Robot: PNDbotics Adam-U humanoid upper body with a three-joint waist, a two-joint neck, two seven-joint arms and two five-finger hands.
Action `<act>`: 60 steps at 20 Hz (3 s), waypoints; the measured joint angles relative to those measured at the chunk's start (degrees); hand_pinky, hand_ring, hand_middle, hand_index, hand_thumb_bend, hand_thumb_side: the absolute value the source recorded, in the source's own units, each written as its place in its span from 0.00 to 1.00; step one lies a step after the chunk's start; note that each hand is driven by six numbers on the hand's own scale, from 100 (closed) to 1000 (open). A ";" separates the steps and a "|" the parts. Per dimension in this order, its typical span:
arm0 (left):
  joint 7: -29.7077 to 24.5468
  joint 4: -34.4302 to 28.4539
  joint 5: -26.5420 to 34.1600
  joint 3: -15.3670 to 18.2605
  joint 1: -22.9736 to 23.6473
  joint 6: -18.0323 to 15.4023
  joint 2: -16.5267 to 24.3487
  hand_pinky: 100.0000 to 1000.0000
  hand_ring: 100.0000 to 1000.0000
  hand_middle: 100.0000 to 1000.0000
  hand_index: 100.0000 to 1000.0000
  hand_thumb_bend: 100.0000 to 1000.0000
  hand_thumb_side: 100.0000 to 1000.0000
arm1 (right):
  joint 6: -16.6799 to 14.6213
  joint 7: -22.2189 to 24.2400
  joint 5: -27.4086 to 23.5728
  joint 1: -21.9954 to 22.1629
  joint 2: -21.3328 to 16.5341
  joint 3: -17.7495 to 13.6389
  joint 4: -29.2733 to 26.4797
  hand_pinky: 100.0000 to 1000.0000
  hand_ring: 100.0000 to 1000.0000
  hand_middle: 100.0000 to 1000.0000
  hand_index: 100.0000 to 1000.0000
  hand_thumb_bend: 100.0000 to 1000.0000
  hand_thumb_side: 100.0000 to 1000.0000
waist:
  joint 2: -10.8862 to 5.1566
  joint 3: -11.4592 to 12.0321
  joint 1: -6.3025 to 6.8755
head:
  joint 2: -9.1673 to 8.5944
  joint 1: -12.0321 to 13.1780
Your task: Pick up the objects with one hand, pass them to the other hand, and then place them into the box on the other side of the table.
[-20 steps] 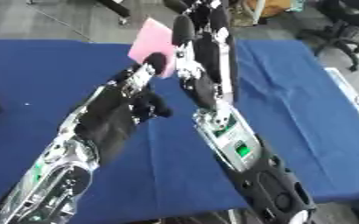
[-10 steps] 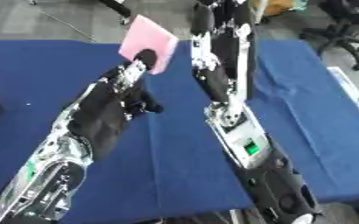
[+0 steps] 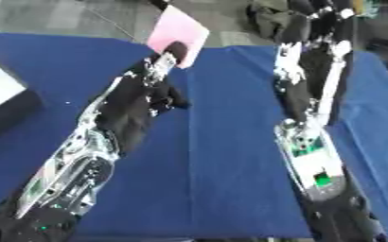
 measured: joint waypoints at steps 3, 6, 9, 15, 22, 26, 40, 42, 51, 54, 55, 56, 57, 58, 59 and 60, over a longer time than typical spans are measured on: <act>1.33 0.25 -1.72 2.61 -0.67 -1.31 3.47 0.43 0.27 0.13 0.23 0.06 0.14 | 0.96 0.05 0.97 0.79 0.38 -0.08 0.00 0.78 0.80 0.83 0.90 0.00 0.48 | -0.02 -0.58 0.39 | -0.97 5.36; 2.69 0.81 -4.21 5.37 -1.81 -2.15 7.85 0.42 0.25 0.12 0.22 0.05 0.14 | 1.89 0.51 1.75 1.32 0.50 -0.08 0.00 0.78 0.80 0.83 0.90 0.00 0.46 | -0.02 -1.13 0.78 | -2.67 9.99; 4.35 2.40 -8.10 8.27 -3.43 -1.98 13.07 0.41 0.25 0.11 0.21 0.05 0.13 | 2.69 1.03 2.37 1.71 0.86 -0.08 0.00 0.78 0.80 0.83 0.90 0.00 0.45 | -0.02 -1.77 1.30 | -3.91 12.93; 6.84 13.31 -17.97 13.41 -5.12 -0.85 21.48 0.39 0.23 0.09 0.20 0.06 0.12 | 3.37 1.76 2.96 1.84 0.92 -0.05 0.13 0.78 0.80 0.83 0.90 0.00 0.45 | -0.02 -2.98 1.94 | -4.89 14.95; 5.84 30.00 -35.73 18.36 -5.63 1.44 26.52 0.40 0.24 0.09 0.21 0.08 0.09 | 3.67 2.06 3.29 1.83 1.50 -0.05 0.79 0.78 0.80 0.82 0.90 0.00 0.44 | 0.01 -4.01 1.95 | -5.15 14.16; 4.09 40.28 -49.62 21.78 -5.89 3.22 27.40 0.41 0.26 0.09 0.21 0.09 0.09 | 3.79 2.24 3.29 1.83 1.95 -0.03 1.10 0.78 0.80 0.82 0.90 0.00 0.44 | 0.00 -4.83 1.93 | -5.15 13.04; -10.81 57.25 -80.59 28.21 -7.13 10.92 29.33 0.76 0.75 0.74 0.86 1.00 0.49 | 4.02 2.66 3.29 1.87 2.82 -0.03 2.10 0.78 0.80 0.82 0.90 0.00 0.44 | 0.02 -5.72 1.84 | -5.80 9.97; -11.67 56.51 -81.90 28.73 -7.17 11.16 29.49 0.76 0.75 0.73 0.86 1.00 0.51 | 4.03 2.67 3.29 1.73 2.88 -0.03 2.12 0.78 0.79 0.82 0.90 0.00 0.44 | 0.06 -5.74 1.86 | -6.13 9.80; -10.40 51.03 -80.23 28.93 -7.07 11.50 29.52 0.67 0.69 0.64 0.79 1.00 0.58 | 4.11 2.77 3.29 1.71 2.96 -0.03 2.45 0.77 0.79 0.81 0.90 0.00 0.44 | 0.10 -6.03 1.82 | -6.41 9.36; -8.63 48.33 -78.29 26.41 -8.68 10.05 28.04 0.65 0.67 0.62 0.77 1.00 0.53 | 4.29 3.15 3.22 1.86 3.36 -0.12 2.51 0.76 0.79 0.82 0.91 0.00 0.43 | 0.01 -6.77 1.58 | -6.30 9.20; -7.79 46.91 -77.44 25.20 -8.76 9.29 26.99 0.64 0.66 0.61 0.76 1.00 0.53 | 4.35 3.35 3.15 2.03 3.40 -0.23 2.51 0.76 0.79 0.82 0.91 0.00 0.43 | -0.14 -6.87 1.58 | -6.15 8.89; -6.91 45.62 -76.57 24.04 -8.76 8.44 25.82 0.64 0.66 0.61 0.76 1.00 0.53 | 4.39 3.61 2.93 2.25 3.41 -0.38 2.49 0.75 0.79 0.82 0.91 0.00 0.43 | -0.35 -7.24 1.56 | -6.05 8.59; -6.01 44.13 -75.69 22.97 -8.74 7.56 24.65 0.64 0.66 0.61 0.76 1.00 0.54 | 4.43 3.96 2.68 2.36 3.41 -0.43 2.47 0.75 0.79 0.82 0.91 0.00 0.43 | -0.58 -7.89 1.56 | -5.96 8.27; -5.09 42.61 -74.72 21.96 -8.69 6.64 23.46 0.64 0.66 0.61 0.76 1.00 0.54 | 4.47 4.40 2.36 2.44 3.40 -0.48 2.42 0.75 0.79 0.82 0.91 0.00 0.42 | -0.79 -8.67 1.63 | -5.75 8.00; -4.15 41.14 -73.76 21.01 -8.55 5.70 22.27 0.64 0.66 0.61 0.76 1.00 0.54 | 4.54 4.92 1.95 2.58 3.39 -0.53 2.35 0.74 0.79 0.82 0.91 0.00 0.42 | -1.01 -9.57 1.81 | -5.54 7.77; -3.21 39.55 -72.85 20.10 -8.46 4.76 21.14 0.64 0.66 0.61 0.76 1.00 0.54 | 4.67 5.48 1.45 2.69 3.35 -0.56 2.18 0.74 0.79 0.82 0.91 0.00 0.41 | -1.24 -10.57 2.06 | -5.49 7.59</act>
